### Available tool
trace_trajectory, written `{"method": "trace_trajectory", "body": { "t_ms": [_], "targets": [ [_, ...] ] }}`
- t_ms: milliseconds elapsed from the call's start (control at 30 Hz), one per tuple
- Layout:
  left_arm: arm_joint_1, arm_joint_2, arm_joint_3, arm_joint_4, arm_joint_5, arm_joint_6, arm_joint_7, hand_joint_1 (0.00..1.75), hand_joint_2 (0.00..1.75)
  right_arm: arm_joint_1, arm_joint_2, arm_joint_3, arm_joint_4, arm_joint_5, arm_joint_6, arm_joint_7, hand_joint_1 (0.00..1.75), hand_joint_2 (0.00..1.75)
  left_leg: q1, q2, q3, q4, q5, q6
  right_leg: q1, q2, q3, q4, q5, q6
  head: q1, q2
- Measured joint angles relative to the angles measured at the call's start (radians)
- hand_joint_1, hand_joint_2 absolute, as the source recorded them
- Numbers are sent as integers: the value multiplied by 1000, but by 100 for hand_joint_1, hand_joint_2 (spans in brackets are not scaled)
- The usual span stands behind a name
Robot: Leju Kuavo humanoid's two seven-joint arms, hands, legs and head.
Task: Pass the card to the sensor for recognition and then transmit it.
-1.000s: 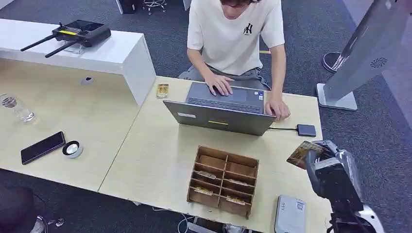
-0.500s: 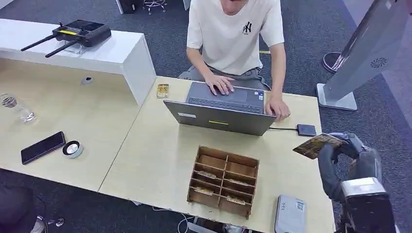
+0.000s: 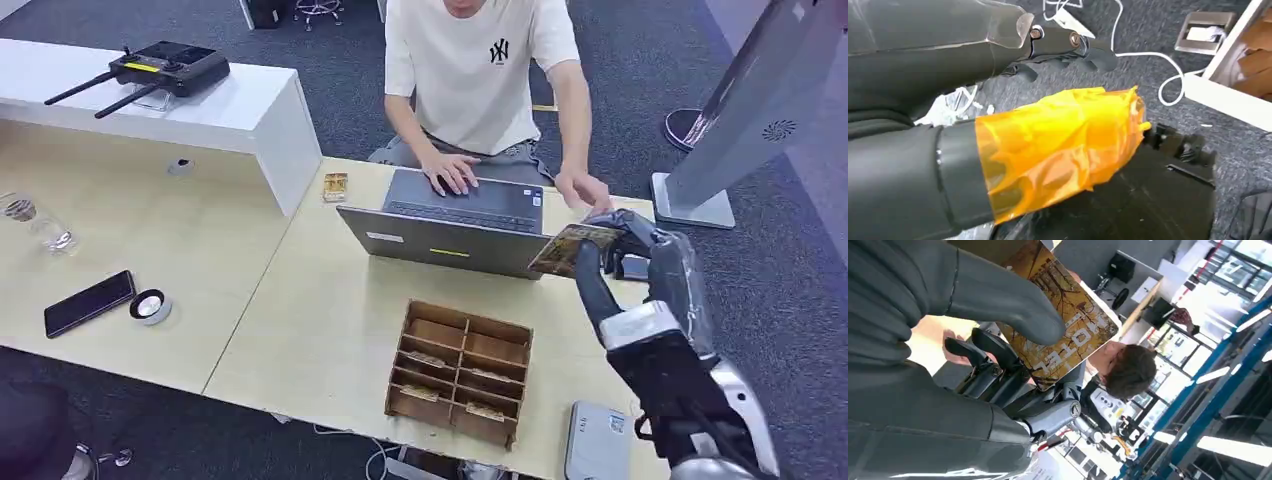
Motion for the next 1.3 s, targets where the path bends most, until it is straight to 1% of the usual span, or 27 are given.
{"method": "trace_trajectory", "body": {
  "t_ms": [100,233,367,500,600,800,1000,1067,1100,1133,1167,1200,1233,1300],
  "targets": [
    [-17,-6,-16,21,-13,-15,-6,0,0,-97,20,44,78,57,7,59,175,175,0,0,0,0,0,0,0,0,0,0,1,0,0,0],
    [-33,-12,-29,39,-29,-29,-10,0,0,-197,43,89,166,119,13,108,175,175,0,0,0,0,0,0,0,0,0,0,1,0,0,0],
    [-43,-14,-43,48,-45,-45,-13,0,0,-271,61,123,234,197,17,150,175,175,0,0,-1,0,0,0,0,0,-1,0,0,0,0,0],
    [-51,-20,-48,62,-60,-56,-24,0,0,-326,76,148,299,295,14,177,175,175,0,0,-1,0,0,0,0,0,-1,0,0,0,0,0],
    [-54,-26,-54,86,-73,-44,-45,0,0,-345,80,160,348,372,-14,176,175,175,0,0,-1,0,0,0,0,0,-1,0,0,0,0,0],
    [-61,-29,-66,95,-93,-67,-35,0,0,-359,99,168,397,507,-33,191,175,175,0,0,-1,0,0,0,0,0,-1,0,0,0,0,0],
    [-63,-29,-68,102,-110,-67,-42,0,0,-348,101,174,431,643,-85,154,175,175,0,0,-1,0,0,0,0,0,-2,0,0,0,0,0],
    [-64,-28,-69,103,-116,-86,-33,0,0,-334,101,174,436,689,-103,142,175,175,0,0,-1,0,0,0,0,0,-2,0,0,0,0,0],
    [-65,-27,-69,102,-120,-113,-14,0,0,-324,100,174,439,709,-110,131,175,175,0,0,-1,0,0,0,0,0,-2,0,0,0,0,0],
    [-65,-26,-69,99,-121,-132,0,0,0,-316,100,173,445,722,-118,123,155,175,0,0,-1,0,0,0,0,0,-2,0,0,0,0,0],
    [-64,-25,-69,97,-122,-142,7,0,0,-308,100,172,455,732,-127,114,108,175,0,0,-1,0,0,0,0,0,-2,0,0,0,0,0],
    [-65,-23,-69,96,-126,-146,10,0,0,-302,99,170,468,740,-136,106,0,175,0,0,-1,0,0,0,0,0,-2,0,0,0,0,0],
    [-65,-21,-69,93,-129,-152,14,0,0,-296,98,168,474,746,-135,102,0,175,0,0,-1,0,0,0,0,0,-2,0,0,0,0,0],
    [-64,-16,-69,71,-135,-173,34,0,0,-287,93,167,480,750,-99,102,0,175,0,0,-1,0,0,0,0,0,-2,0,0,0,0,0]
  ]
}}
